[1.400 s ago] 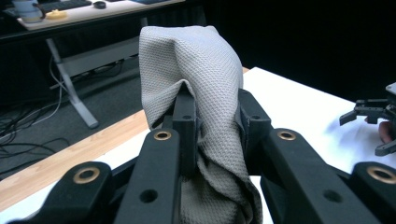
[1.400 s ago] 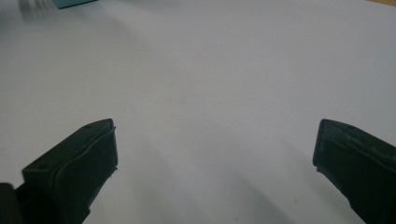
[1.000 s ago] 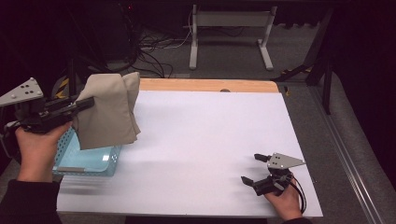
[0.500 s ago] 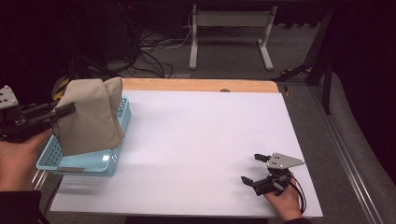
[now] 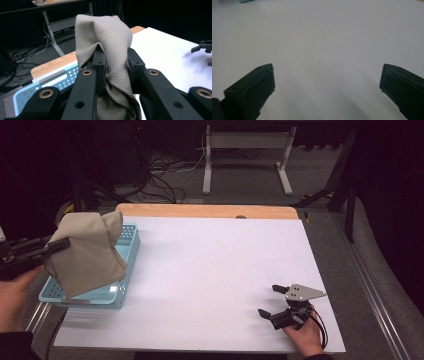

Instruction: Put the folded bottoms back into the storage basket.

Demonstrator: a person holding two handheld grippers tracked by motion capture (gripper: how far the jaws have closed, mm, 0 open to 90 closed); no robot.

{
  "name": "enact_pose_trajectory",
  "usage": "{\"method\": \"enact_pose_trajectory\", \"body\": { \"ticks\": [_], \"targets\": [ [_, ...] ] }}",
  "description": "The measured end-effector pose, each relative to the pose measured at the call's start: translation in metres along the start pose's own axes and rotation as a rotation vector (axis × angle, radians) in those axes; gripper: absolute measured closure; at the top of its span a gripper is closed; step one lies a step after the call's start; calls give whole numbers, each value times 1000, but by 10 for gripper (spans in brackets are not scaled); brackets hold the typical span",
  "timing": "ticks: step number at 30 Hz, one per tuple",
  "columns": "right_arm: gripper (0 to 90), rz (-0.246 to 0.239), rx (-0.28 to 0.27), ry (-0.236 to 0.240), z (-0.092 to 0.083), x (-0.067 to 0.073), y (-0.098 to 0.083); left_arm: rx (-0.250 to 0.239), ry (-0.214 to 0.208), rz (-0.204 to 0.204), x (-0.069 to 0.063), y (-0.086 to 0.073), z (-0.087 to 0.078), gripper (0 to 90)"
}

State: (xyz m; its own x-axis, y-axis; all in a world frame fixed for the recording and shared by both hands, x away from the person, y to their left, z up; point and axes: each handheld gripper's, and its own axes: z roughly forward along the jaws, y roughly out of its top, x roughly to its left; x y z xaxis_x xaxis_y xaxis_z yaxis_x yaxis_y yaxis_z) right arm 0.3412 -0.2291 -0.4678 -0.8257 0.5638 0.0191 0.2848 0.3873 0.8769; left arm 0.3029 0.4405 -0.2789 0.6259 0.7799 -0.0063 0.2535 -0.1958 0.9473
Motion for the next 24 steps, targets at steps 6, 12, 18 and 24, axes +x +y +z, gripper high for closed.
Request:
{"method": "enact_pose_trajectory", "body": {
  "ticks": [6,12,18,24],
  "targets": [
    [5,0,1,-1,0,0,0,2,5,-8,4,-6,-7,740],
    [5,0,2,-2,0,0,0,1,11,-8,7,-9,-14,740],
    [5,1,3,-2,0,0,0,15,16,-2,11,-12,-16,740],
    [5,0,4,-4,1,0,0,29,0,-15,16,-18,-13,740]
  ]
}}
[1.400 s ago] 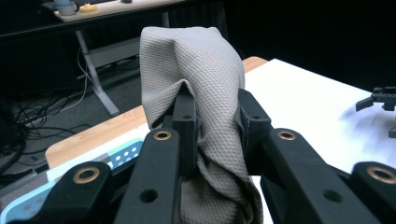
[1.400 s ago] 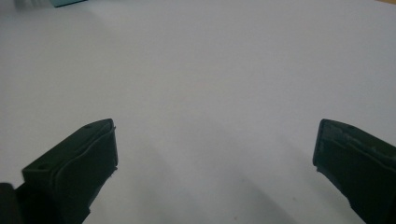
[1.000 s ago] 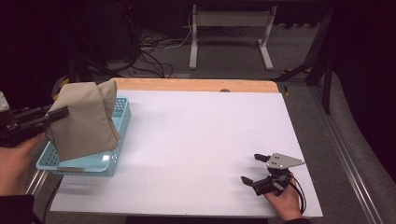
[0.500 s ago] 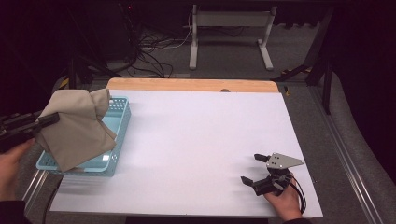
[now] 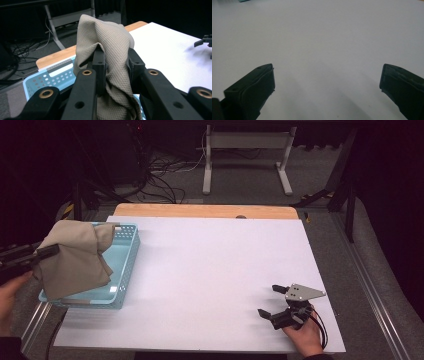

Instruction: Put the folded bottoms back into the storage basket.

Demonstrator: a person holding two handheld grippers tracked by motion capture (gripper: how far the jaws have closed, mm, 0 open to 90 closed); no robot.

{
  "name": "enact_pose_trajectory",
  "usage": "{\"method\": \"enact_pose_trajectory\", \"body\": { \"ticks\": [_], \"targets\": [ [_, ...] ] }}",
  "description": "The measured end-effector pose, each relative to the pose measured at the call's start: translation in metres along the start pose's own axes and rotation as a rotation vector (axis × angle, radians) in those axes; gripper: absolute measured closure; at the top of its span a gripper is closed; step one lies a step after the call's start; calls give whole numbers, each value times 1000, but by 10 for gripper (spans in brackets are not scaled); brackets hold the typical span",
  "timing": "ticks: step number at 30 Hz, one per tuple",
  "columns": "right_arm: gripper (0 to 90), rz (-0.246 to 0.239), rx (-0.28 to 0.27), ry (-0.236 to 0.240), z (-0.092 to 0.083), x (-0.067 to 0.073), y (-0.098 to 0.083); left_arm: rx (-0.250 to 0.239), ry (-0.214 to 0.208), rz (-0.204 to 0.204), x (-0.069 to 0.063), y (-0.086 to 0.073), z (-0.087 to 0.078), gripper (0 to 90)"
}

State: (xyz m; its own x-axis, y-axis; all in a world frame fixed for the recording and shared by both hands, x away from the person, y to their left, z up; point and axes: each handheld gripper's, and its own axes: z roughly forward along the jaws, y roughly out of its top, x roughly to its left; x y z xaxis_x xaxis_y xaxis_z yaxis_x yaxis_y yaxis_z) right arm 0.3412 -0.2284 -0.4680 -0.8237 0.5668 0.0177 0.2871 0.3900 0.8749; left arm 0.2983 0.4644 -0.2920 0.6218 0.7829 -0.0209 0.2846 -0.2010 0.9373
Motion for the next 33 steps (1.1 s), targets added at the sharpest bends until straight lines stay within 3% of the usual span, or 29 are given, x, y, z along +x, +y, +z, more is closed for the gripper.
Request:
{"method": "enact_pose_trajectory", "body": {
  "ticks": [11,22,33],
  "targets": [
    [5,-1,1,0,0,0,0,12,-61,-11,6,-11,15,740],
    [5,-1,0,2,0,0,0,31,-87,-17,10,-18,31,740],
    [5,-1,1,2,0,0,0,67,-95,-57,22,-34,52,740]
  ]
}}
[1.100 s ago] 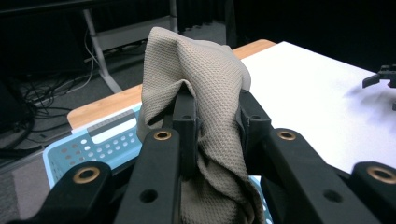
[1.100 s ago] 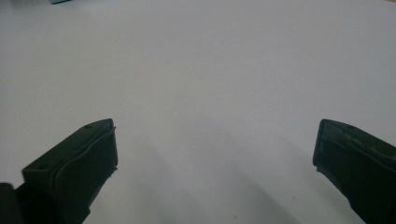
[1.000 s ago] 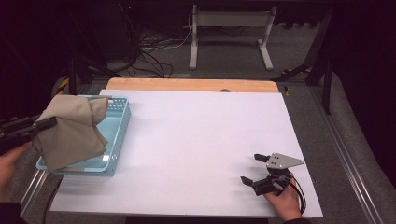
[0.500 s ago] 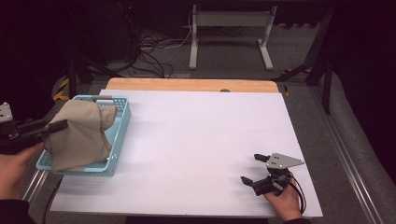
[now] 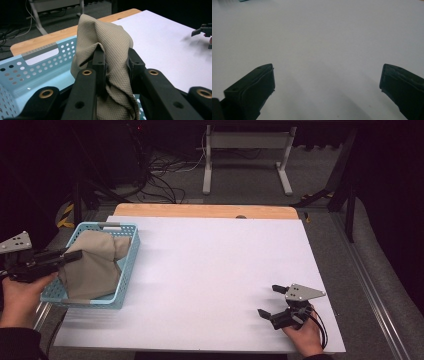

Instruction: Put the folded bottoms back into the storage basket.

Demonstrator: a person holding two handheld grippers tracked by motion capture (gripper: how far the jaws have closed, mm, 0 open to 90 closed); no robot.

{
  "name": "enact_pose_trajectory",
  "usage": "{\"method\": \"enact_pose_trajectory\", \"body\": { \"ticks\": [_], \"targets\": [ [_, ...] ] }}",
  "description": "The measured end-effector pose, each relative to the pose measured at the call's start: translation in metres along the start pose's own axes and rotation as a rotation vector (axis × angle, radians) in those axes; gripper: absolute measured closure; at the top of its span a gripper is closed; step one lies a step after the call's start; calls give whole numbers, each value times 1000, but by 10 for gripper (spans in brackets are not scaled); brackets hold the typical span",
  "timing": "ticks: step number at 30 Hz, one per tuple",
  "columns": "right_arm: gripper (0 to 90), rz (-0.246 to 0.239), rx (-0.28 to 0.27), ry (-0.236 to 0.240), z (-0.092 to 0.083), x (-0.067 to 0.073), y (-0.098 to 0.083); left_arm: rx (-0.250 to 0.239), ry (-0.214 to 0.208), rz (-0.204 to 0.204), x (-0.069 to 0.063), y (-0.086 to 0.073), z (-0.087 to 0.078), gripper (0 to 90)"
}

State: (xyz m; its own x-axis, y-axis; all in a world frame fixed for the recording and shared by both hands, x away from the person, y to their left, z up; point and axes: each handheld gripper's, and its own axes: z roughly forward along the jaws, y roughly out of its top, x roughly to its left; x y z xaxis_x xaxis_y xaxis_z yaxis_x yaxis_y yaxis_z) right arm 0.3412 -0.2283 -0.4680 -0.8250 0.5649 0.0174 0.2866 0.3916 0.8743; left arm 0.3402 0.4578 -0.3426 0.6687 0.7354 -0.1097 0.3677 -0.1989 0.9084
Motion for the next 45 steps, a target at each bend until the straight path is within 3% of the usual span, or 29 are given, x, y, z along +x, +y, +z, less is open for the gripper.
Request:
{"method": "enact_pose_trajectory", "body": {
  "ticks": [8,10,14,22,29,31,32,45],
  "targets": [
    [5,1,0,0,0,0,0,17,4,-17,8,-2,9,739],
    [5,1,0,-1,0,0,0,24,12,-2,11,-1,12,739],
    [5,2,-1,0,0,0,0,30,12,-22,12,-1,16,739],
    [5,3,-2,1,0,0,0,69,42,3,23,3,31,737],
    [5,3,-4,-1,0,-1,0,83,55,-42,35,0,42,734],
    [5,4,-4,-2,-1,-1,0,87,69,-29,39,0,43,733],
    [5,3,-4,-2,0,-1,0,91,70,-50,42,-1,45,733],
    [5,4,-1,-5,0,0,0,135,107,-56,56,-1,61,731]
  ]
}}
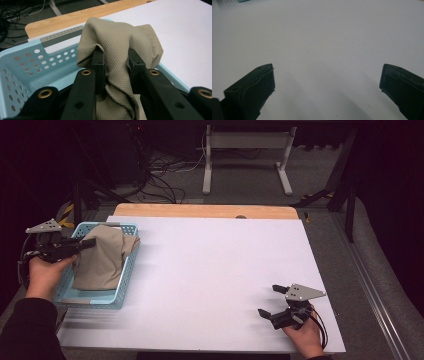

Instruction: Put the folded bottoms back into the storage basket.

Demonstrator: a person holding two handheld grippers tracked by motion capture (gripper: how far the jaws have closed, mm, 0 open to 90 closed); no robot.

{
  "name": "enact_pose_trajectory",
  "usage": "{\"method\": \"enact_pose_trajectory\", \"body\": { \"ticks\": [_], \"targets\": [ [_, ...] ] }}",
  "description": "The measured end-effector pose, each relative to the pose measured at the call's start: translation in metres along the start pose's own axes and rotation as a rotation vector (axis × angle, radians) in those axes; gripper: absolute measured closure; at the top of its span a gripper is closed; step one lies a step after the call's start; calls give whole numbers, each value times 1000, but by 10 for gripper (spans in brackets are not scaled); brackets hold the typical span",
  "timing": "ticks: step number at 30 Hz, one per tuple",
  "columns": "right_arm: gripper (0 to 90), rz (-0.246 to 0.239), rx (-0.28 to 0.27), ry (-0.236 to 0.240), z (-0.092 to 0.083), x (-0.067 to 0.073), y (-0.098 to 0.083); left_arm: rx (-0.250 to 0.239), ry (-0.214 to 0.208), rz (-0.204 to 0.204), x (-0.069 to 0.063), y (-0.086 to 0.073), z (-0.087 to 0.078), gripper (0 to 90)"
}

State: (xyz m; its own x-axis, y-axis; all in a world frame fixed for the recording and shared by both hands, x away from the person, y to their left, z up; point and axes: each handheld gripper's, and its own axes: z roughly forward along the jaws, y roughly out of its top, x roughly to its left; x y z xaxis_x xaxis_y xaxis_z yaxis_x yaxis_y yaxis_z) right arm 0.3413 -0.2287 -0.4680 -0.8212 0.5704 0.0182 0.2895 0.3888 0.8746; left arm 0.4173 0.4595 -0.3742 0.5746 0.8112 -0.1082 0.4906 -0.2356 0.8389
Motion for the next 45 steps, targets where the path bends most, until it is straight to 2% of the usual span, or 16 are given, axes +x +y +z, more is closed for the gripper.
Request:
{"method": "enact_pose_trajectory", "body": {
  "ticks": [5,13,20,21,23,24,25,26,27,28,29,30,36,42,44,45],
  "targets": [
    [5,-1,0,0,0,0,0,12,8,-16,3,0,6,730],
    [5,-2,0,-1,0,0,0,37,35,-15,9,-1,15,726],
    [5,-1,1,-1,0,0,0,72,73,-23,14,-3,25,718],
    [5,-1,1,-1,0,0,0,88,94,-19,14,-4,29,712],
    [5,-1,1,-2,0,0,0,101,106,-17,15,-4,32,707],
    [5,-1,2,-2,0,0,0,106,117,-20,15,-5,33,682],
    [5,0,2,-1,0,0,0,122,164,-33,18,-6,38,530],
    [5,-1,1,-1,0,0,0,122,164,-33,18,-6,38,456],
    [5,-2,1,-1,0,0,0,123,195,-37,20,-7,40,381],
    [5,-2,1,0,0,0,0,123,195,-37,20,-7,40,312],
    [5,-3,1,0,0,0,0,128,225,-33,20,-7,41,266],
    [5,-3,1,0,0,0,0,127,231,-28,19,-6,40,257],
    [5,-2,2,3,0,0,0,118,217,-17,13,-4,35,244],
    [6,-2,4,2,0,0,0,117,161,-13,1,1,26,282],
    [5,-2,4,2,0,0,0,115,154,-9,0,2,25,297],
    [5,-1,5,2,0,0,0,125,136,-11,-5,3,23,309]
  ]
}}
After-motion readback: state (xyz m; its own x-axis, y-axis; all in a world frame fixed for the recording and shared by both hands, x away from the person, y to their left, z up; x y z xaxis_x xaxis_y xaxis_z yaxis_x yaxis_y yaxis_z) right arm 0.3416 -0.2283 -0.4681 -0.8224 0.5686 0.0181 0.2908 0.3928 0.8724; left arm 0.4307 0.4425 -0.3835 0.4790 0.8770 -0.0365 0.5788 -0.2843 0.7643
